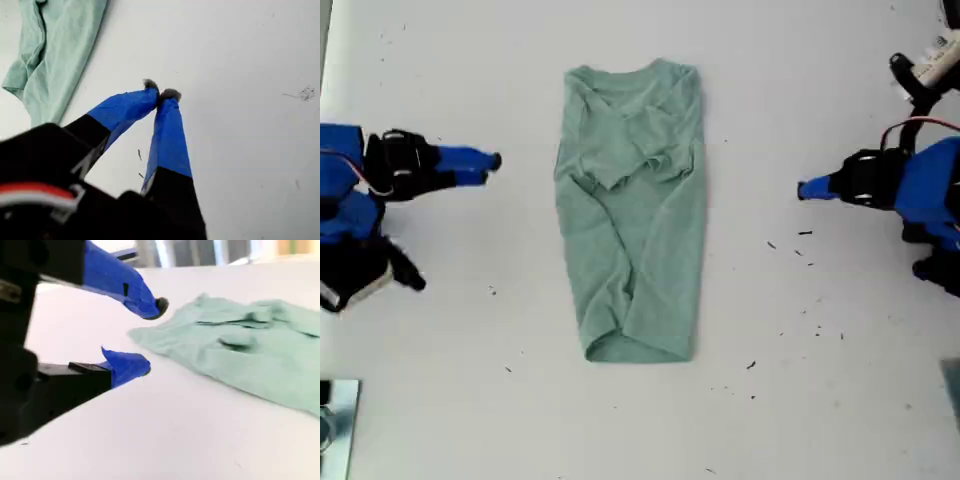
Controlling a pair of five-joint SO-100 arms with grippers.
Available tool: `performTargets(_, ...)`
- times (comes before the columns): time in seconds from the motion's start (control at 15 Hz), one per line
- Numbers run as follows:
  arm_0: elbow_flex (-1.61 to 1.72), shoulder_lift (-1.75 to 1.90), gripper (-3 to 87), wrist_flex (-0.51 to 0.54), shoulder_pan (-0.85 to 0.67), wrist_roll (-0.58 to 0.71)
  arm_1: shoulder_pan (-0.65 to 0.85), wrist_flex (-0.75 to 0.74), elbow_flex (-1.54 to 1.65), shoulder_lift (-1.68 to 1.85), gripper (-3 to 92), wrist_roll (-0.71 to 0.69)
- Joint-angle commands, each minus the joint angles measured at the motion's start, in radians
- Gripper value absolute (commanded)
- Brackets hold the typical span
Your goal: Fold t shirt
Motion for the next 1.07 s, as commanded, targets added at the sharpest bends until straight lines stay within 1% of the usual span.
performTargets(0.0,0.006,0.008,14.5,-0.006,-0.364,-0.02,-0.023,-0.035,0.049,0.005,2.5,0.005)
performTargets(0.13,0.006,0.008,14.5,-0.006,-0.6,-0.018,-0.023,-0.023,0.04,0.005,2.5,-0.006)
performTargets(0.2,0.003,-0.044,20.2,-0.015,-0.606,-0.066,-0.034,-0.008,0.031,0.005,2.5,-0.008)
performTargets(0.27,0.02,-0.057,32.9,-0.023,-0.382,-0.091,-0.04,-0.006,0.038,0.005,2.5,-0.003)
performTargets(0.4,0.005,0.011,27.1,-0.003,0.184,-0.08,-0.041,0.005,0.044,0.005,2.5,-0.008)
performTargets(0.47,0.006,0.005,18.5,-0.005,0.327,-0.075,-0.046,0.011,0.043,0.005,2.5,-0.006)
performTargets(0.53,0.006,0.005,4.1,-0.005,0.259,-0.072,-0.049,0.015,0.044,0.005,2.5,0.0)
performTargets(0.6,0.008,0.005,3.8,-0.006,0.098,-0.069,-0.058,0.017,0.046,0.005,2.5,0.002)
performTargets(0.67,0.006,0.005,10.7,-0.005,-0.078,-0.101,-0.067,0.015,0.037,0.005,3.5,-0.014)
performTargets(0.73,-0.06,0.003,29.1,0.011,-0.072,-0.259,-0.083,0.014,0.015,0.005,3.9,-0.032)
performTargets(0.8,-0.127,0.011,34.4,0.037,0.074,-0.382,-0.1,0.017,-0.003,0.005,3.5,-0.035)
performTargets(0.87,-0.081,0.012,21.2,0.014,0.14,-0.445,-0.117,0.021,-0.006,0.005,2.5,-0.026)
performTargets(0.93,-0.057,0.012,18.6,0.035,0.16,-0.078,-0.126,0.02,-0.002,0.005,2.5,-0.018)
performTargets(1.0,-0.003,0.012,20.9,-0.002,0.17,-0.023,-0.126,0.015,0.008,0.005,2.5,-0.015)
